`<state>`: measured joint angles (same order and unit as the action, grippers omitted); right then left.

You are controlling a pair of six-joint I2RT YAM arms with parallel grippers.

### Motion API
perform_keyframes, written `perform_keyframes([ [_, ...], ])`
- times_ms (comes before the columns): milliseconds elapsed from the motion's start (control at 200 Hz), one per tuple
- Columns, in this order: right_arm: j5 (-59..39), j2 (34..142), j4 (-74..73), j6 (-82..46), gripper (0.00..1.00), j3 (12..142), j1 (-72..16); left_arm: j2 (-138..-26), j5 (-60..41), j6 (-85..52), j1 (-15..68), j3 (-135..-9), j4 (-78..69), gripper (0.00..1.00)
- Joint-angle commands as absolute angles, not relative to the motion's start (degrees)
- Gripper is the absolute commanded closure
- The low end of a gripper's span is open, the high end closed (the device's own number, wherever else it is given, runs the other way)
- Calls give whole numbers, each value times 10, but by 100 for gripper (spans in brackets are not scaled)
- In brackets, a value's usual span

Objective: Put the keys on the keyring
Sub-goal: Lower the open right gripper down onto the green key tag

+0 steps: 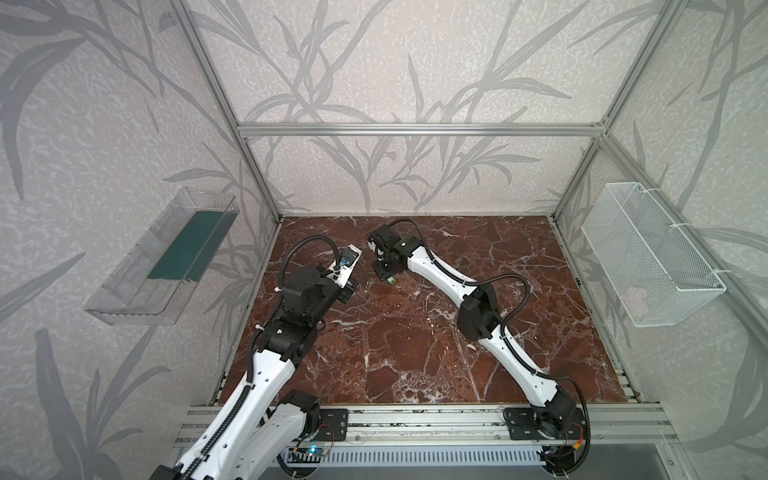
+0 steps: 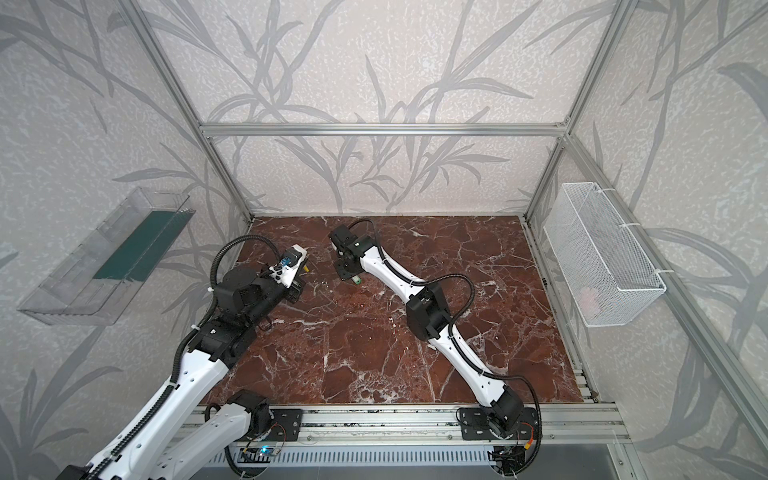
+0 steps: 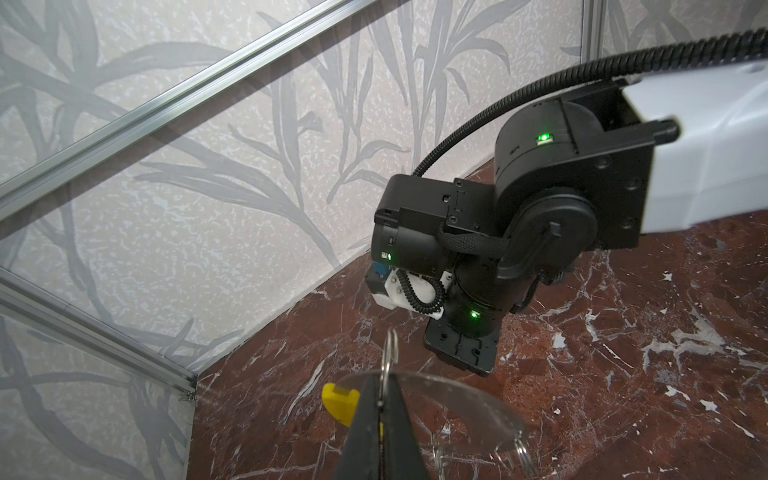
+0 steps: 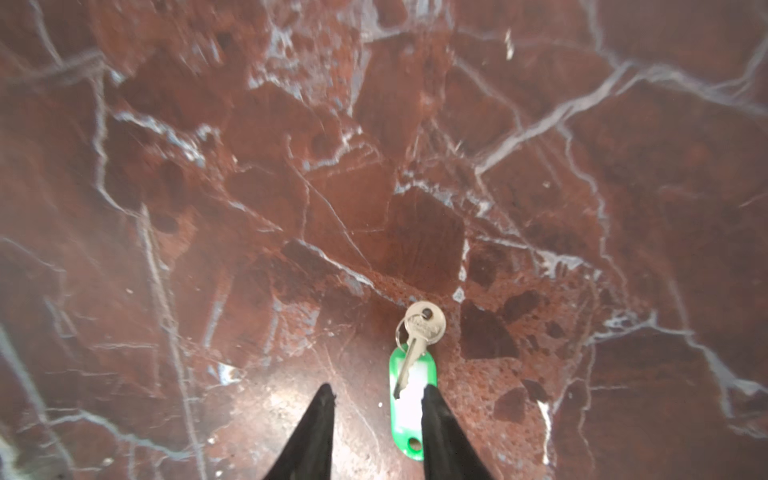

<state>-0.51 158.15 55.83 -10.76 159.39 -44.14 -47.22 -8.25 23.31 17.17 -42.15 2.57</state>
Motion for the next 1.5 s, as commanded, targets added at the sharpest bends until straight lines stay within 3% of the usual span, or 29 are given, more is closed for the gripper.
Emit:
perform_keyframes([
  [0, 6, 1622, 632, -146, 72, 1667, -436, -461, -89, 224, 171, -433, 14, 100],
  [155, -21, 1574, 596, -164, 71, 1558, -435, -464, -91, 214, 171, -433, 11, 100],
  [305, -41, 1634, 711, -206, 71, 1687, -422, -463, -92, 205, 171, -435, 13, 100],
  [435, -41, 1576, 681, -208, 72, 1581, -417, -457, -90, 193, 171, -434, 17, 100],
  [560, -99, 1605, 755, -198, 76, 1629, -416, -454, -93, 181, 173, -432, 13, 100],
  [680, -142, 1608, 796, -166, 77, 1596, -419, -448, -90, 179, 178, -433, 17, 100],
  [945, -112, 1482, 783, -90, 83, 1436, -445, -418, -72, 176, 190, -426, 39, 100],
  [1075, -73, 1406, 675, -104, 73, 1342, -443, -420, -75, 176, 193, -423, 37, 100],
  [1175, -59, 1385, 593, -137, 73, 1320, -431, -426, -80, 178, 195, -423, 34, 100],
  [1494, -97, 1513, 569, -247, 53, 1509, -413, -437, -89, 178, 195, -423, 23, 100],
])
